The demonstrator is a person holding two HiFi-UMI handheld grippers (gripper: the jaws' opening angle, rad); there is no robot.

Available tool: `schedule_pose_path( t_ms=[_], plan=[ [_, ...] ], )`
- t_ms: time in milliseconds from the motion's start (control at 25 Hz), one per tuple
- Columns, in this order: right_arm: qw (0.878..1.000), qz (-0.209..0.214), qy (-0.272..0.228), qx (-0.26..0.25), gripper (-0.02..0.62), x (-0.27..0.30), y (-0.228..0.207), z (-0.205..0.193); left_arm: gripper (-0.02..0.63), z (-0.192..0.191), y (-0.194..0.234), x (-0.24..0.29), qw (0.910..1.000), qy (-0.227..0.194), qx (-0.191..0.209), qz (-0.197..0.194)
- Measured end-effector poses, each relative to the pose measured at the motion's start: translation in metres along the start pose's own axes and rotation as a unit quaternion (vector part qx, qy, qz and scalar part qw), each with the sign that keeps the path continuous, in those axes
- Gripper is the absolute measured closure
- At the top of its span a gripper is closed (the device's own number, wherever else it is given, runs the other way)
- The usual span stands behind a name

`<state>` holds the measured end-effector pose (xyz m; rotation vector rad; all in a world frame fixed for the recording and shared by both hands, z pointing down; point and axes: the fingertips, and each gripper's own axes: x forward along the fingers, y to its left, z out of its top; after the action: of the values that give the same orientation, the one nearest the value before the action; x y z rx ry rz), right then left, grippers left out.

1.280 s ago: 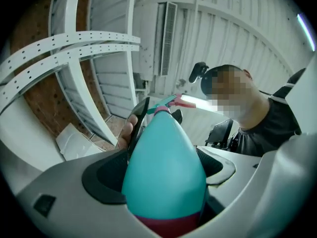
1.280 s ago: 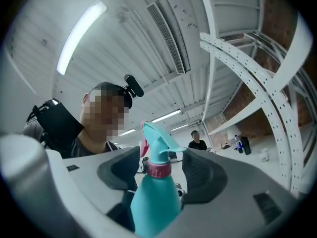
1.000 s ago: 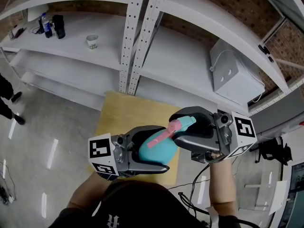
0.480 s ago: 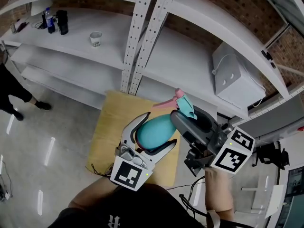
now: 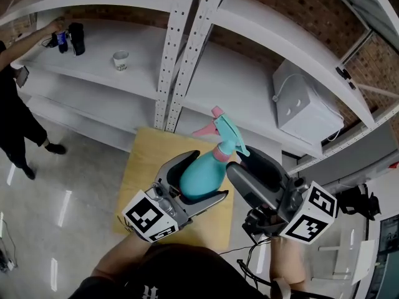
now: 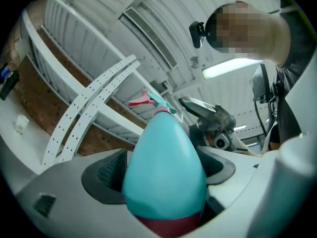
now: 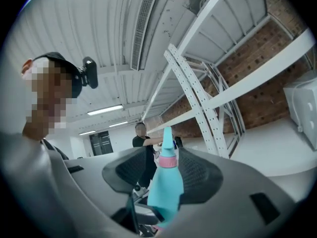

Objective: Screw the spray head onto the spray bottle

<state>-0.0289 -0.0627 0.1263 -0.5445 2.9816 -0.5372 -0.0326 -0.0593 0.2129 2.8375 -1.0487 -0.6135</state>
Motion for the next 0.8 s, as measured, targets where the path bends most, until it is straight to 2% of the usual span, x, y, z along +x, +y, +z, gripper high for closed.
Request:
schedule_pose_path(
  t_ms=[80, 120, 160, 240, 320, 440, 600, 640, 720, 800],
  plan=[
    [0.998, 0.053, -0.038, -0.013, 0.414, -0.023, 0.009, 0.012, 0.183, 0.005, -0.009, -0.003, 0.9987, 0.002, -0.028, -0.043],
    [0.994, 0.095, -0.059, -0.017, 0.414, -0.037, 0.010, 0.019, 0.183, 0.008, -0.016, -0.005, 0.9964, 0.002, -0.046, -0.071],
    [0.986, 0.144, -0.077, -0.017, 0.414, -0.050, 0.008, 0.026, 0.183, 0.012, -0.024, -0.007, 0.9925, 0.002, -0.066, -0.102],
    [0.963, 0.248, -0.104, -0.001, 0.414, -0.067, 0.001, 0.038, 0.183, 0.020, -0.043, -0.011, 0.9789, -0.004, -0.115, -0.169],
    [0.937, 0.333, -0.107, 0.011, 0.361, -0.070, 0.000, 0.044, 0.183, 0.026, -0.065, -0.013, 0.9567, -0.012, -0.171, -0.235],
    [0.903, 0.423, -0.073, 0.003, 0.264, -0.058, 0.016, 0.038, 0.183, 0.033, -0.096, -0.018, 0.9125, -0.017, -0.249, -0.324],
    [0.839, 0.541, -0.032, -0.041, 0.238, -0.049, 0.061, 0.019, 0.183, 0.034, -0.117, -0.025, 0.8625, -0.021, -0.322, -0.390],
    [0.828, 0.557, -0.025, -0.058, 0.238, -0.051, 0.070, 0.014, 0.183, 0.033, -0.119, -0.026, 0.8505, -0.025, -0.339, -0.401],
    [0.823, 0.562, -0.013, -0.088, 0.239, -0.051, 0.081, 0.005, 0.183, 0.033, -0.121, -0.028, 0.8302, -0.034, -0.369, -0.417],
    [0.829, 0.550, -0.003, -0.102, 0.241, -0.047, 0.084, 0.002, 0.183, 0.032, -0.120, -0.030, 0.8181, -0.038, -0.387, -0.424]
  ],
)
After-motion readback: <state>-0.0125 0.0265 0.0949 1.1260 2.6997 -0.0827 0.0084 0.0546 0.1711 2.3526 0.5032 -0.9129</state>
